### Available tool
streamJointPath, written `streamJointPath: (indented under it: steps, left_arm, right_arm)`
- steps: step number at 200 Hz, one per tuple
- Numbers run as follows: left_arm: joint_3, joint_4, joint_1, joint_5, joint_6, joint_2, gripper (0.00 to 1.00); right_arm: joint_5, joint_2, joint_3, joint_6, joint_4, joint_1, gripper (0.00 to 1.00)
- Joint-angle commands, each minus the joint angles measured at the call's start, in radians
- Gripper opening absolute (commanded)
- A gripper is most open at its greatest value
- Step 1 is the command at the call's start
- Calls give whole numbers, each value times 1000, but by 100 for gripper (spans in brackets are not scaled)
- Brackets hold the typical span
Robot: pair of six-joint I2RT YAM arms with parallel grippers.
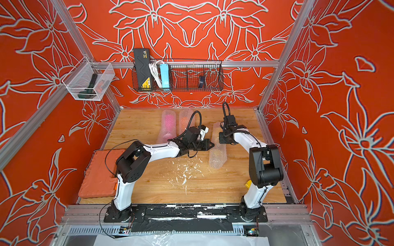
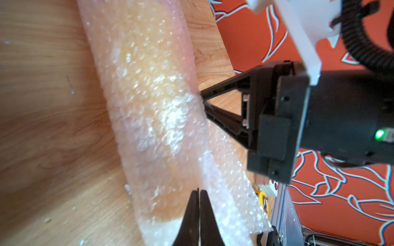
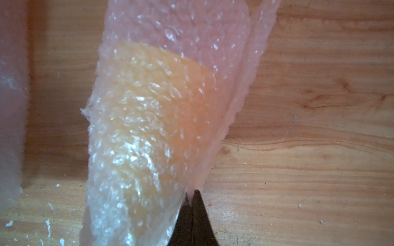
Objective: Unpack wine glasses from bubble wrap
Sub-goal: Unwrap the bubble wrap at the center of the board.
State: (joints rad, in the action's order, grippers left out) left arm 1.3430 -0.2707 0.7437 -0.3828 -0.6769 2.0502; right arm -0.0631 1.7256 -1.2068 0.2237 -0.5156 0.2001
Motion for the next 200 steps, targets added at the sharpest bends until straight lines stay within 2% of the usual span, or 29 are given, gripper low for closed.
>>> streamJointPath:
  steps: [1, 20, 35, 52, 81, 116, 134, 170, 186, 200]
  left_arm:
    - [-37, -14, -26, 8, 4, -45, 0]
    - [-51, -18, -34, 4, -1, -56, 0]
    - [-51, -30, -35, -2, -8, -69, 20]
    - [-46, -65, -35, -23, -26, -75, 31]
    - [16, -73, -29, -59, -40, -38, 38]
    - [108, -19, -9, -70, -17, 50, 41]
    - [167, 25, -7, -64, 2, 99, 45]
    - [275, 138, 0, -33, 61, 162, 48]
    - [281, 168, 0, -3, 73, 164, 62]
    - [264, 142, 0, -15, 62, 163, 65]
  right_arm:
    - [-28, -17, 6, 14, 9, -11, 0]
    - [-42, -21, 12, 11, 12, -11, 0]
    - [-58, -25, 13, 17, 15, -11, 0]
    - [-70, -27, 17, 20, 20, -11, 0]
    - [-96, -36, 20, 30, 26, -11, 0]
    - [-125, -48, 22, 45, 33, -11, 0]
    - [-132, -49, 23, 49, 36, -11, 0]
    - [-131, -47, 21, 51, 34, -13, 0]
    - [-133, -49, 20, 49, 32, -13, 0]
    - [-139, -47, 19, 52, 35, -12, 0]
